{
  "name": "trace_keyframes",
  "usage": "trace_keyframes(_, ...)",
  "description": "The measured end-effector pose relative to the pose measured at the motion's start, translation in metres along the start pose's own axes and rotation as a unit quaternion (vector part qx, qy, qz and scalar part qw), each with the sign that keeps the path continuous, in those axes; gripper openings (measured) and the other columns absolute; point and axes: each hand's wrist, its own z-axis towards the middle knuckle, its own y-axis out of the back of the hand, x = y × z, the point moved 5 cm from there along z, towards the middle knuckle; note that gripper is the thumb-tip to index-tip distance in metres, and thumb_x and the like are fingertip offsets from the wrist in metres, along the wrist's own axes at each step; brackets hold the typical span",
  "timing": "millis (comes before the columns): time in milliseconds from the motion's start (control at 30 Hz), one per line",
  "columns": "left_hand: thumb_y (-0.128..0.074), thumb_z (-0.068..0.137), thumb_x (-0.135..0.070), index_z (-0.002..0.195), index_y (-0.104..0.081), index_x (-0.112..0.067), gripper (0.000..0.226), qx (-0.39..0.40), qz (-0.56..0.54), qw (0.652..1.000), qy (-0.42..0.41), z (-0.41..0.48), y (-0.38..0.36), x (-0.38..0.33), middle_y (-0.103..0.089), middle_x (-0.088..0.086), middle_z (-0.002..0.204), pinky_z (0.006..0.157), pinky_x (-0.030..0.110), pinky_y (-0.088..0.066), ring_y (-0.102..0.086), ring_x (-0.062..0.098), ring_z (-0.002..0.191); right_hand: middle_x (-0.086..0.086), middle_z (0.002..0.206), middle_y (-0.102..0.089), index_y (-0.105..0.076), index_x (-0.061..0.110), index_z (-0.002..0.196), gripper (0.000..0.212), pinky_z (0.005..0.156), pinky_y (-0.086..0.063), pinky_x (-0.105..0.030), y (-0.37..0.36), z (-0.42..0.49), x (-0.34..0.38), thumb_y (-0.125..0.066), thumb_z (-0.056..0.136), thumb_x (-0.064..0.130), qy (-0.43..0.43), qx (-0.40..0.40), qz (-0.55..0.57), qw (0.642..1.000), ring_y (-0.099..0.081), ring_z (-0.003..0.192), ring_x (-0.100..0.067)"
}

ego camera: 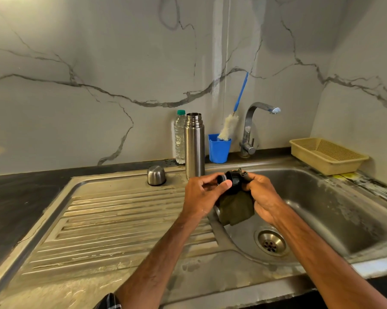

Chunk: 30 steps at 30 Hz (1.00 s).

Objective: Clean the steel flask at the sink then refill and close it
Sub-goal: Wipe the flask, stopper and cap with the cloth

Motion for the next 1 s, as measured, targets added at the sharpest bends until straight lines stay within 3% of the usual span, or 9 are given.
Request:
trace_keyframes(67, -0.086, 0.081, -0.031, 0.119, -0.075, -0.022, 0.041, -0.037, 0.072, 0.996, -0.041, -0.002, 0.002, -0.004, -0.077, -0.007, 0.101, 0.082, 0.021, -0.059, -0.072, 0.001, 0.09, -0.017, 0.101, -0.074, -0.068, 0.007, 0.115, 0.04, 0.07, -0.058, -0.035, -0.001, 0.002, -0.005, -0.038, 0.095, -0.01, -0.021, -0.001, -0.01, 1.0, -0.071, 0.094, -0.03)
trace_keyframes(167, -0.086, 0.079, -0.039, 0.124, -0.073, -0.02, 0.051, -0.054, 0.175, 0.979, -0.083, -0.003, 0.002, -0.006, -0.074, -0.001, 0.109, 0.088, 0.024, -0.055, -0.068, 0.004, 0.094, -0.02, 0.101, -0.074, -0.068, 0.003, 0.117, 0.035, 0.073, -0.06, -0.038, 0.001, 0.008, -0.013, -0.043, 0.096, -0.008, -0.041, -0.004, -0.023, 0.999, -0.072, 0.094, -0.033)
trace_keyframes(300, -0.078, 0.086, -0.044, 0.136, -0.064, -0.019, 0.058, -0.034, 0.331, 0.937, -0.109, -0.007, 0.002, -0.01, -0.064, 0.001, 0.113, 0.09, 0.015, -0.026, -0.05, 0.007, 0.103, -0.019, 0.095, -0.075, -0.069, 0.0, 0.109, 0.022, 0.065, -0.058, -0.033, 0.0, 0.003, -0.014, -0.052, 0.096, -0.006, -0.042, -0.01, -0.037, 0.998, -0.073, 0.086, -0.029)
trace_keyframes(400, -0.075, 0.09, -0.039, 0.14, -0.06, -0.019, 0.056, -0.015, 0.395, 0.912, -0.114, -0.007, 0.005, -0.008, -0.061, 0.004, 0.122, 0.089, 0.017, -0.033, -0.055, 0.015, 0.112, -0.016, 0.088, -0.075, -0.072, 0.003, 0.099, 0.022, 0.061, -0.058, -0.031, -0.003, -0.003, -0.012, -0.054, 0.094, -0.007, -0.015, -0.02, -0.071, 0.997, -0.072, 0.079, -0.025)
trace_keyframes(500, -0.073, 0.092, -0.037, 0.137, -0.062, -0.021, 0.049, 0.018, 0.433, 0.893, -0.118, -0.005, 0.005, -0.006, -0.059, 0.005, 0.122, 0.092, 0.025, -0.044, -0.055, 0.017, 0.112, -0.006, 0.085, -0.076, -0.076, 0.014, 0.103, 0.03, 0.074, -0.061, -0.035, -0.007, -0.003, -0.009, -0.055, 0.092, -0.005, 0.041, -0.021, -0.172, 0.984, -0.073, 0.083, -0.021)
trace_keyframes(600, -0.073, 0.091, -0.036, 0.128, -0.068, -0.019, 0.041, 0.048, 0.429, 0.892, -0.133, -0.008, 0.0, -0.004, -0.06, 0.005, 0.118, 0.091, 0.028, -0.049, -0.057, 0.017, 0.107, 0.01, 0.095, -0.071, -0.074, 0.022, 0.11, 0.044, 0.08, -0.053, -0.02, -0.016, -0.007, -0.001, -0.053, 0.089, -0.009, 0.116, -0.006, -0.302, 0.946, -0.065, 0.09, -0.006)
trace_keyframes(700, -0.075, 0.09, -0.037, 0.121, -0.071, -0.016, 0.038, 0.068, 0.411, 0.895, -0.162, -0.008, -0.007, -0.005, -0.062, 0.005, 0.112, 0.087, 0.027, -0.048, -0.057, 0.017, 0.103, 0.003, 0.109, -0.07, -0.074, 0.015, 0.115, 0.046, 0.092, -0.05, -0.02, -0.018, -0.004, 0.006, -0.051, 0.086, -0.014, 0.152, 0.006, -0.339, 0.929, -0.062, 0.103, -0.008)
trace_keyframes(800, -0.076, 0.089, -0.039, 0.128, -0.068, -0.017, 0.046, 0.112, 0.383, 0.897, -0.191, -0.01, -0.016, -0.009, -0.062, 0.003, 0.11, 0.084, 0.022, -0.037, -0.053, 0.012, 0.099, 0.001, 0.105, -0.072, -0.076, 0.015, 0.108, 0.043, 0.065, -0.048, -0.007, -0.004, 0.007, 0.004, -0.05, 0.088, -0.013, 0.123, 0.01, -0.333, 0.935, -0.063, 0.093, -0.004)
trace_keyframes(1000, -0.083, 0.082, -0.037, 0.125, -0.069, -0.029, 0.046, 0.064, 0.242, 0.961, -0.115, 0.001, 0.003, -0.002, -0.066, -0.003, 0.11, 0.093, 0.031, -0.057, -0.063, 0.008, 0.102, -0.007, 0.101, -0.074, -0.076, 0.015, 0.106, 0.036, 0.079, -0.059, -0.034, 0.013, 0.025, -0.013, -0.051, 0.091, -0.007, 0.059, -0.04, -0.243, 0.967, -0.069, 0.093, -0.019)
